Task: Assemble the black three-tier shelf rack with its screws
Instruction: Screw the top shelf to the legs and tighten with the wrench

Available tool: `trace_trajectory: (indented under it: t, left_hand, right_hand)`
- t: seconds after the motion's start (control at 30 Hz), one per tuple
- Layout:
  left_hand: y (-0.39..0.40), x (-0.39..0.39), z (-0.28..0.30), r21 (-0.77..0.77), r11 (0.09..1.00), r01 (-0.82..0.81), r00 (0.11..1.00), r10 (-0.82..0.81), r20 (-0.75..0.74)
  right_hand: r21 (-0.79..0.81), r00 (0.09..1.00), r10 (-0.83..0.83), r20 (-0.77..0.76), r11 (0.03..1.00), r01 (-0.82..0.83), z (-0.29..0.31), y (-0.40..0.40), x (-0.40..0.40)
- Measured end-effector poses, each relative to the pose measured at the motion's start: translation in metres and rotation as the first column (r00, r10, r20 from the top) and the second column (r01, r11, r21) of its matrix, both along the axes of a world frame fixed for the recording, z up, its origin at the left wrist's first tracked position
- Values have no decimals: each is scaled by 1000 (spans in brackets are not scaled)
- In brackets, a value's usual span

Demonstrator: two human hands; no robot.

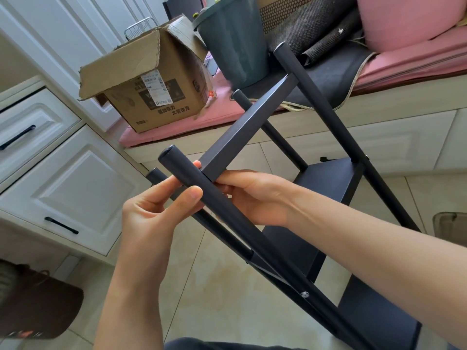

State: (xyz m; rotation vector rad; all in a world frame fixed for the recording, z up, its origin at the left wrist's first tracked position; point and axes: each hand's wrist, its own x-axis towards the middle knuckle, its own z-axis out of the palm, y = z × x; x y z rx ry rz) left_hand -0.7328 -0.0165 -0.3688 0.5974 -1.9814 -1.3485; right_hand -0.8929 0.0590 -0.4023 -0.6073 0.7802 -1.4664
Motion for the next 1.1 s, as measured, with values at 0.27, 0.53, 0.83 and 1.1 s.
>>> trace_trajectory:
  t: [0.27, 0.53, 0.83, 1.1]
  left_hand:
    - [-1, 0, 0, 89, 996, -13, 1000, 15, -17]
    - [-2, -1, -3, 97, 992, -77, 997, 79, -15]
    - [1, -1, 1, 90, 994, -67, 997, 69, -22]
    - [3, -3, 2, 133, 991, -19, 998, 26, -51]
  right_hand:
    - [-5, 999, -33, 8, 999, 33, -1, -2, 4]
    - [37, 1000, -18, -25, 999, 19, 0, -3, 5]
    - [-8, 1000, 1, 27, 1000, -1, -1, -1, 3]
    - [-26, 999, 17, 28, 1000, -16, 0, 0, 0]
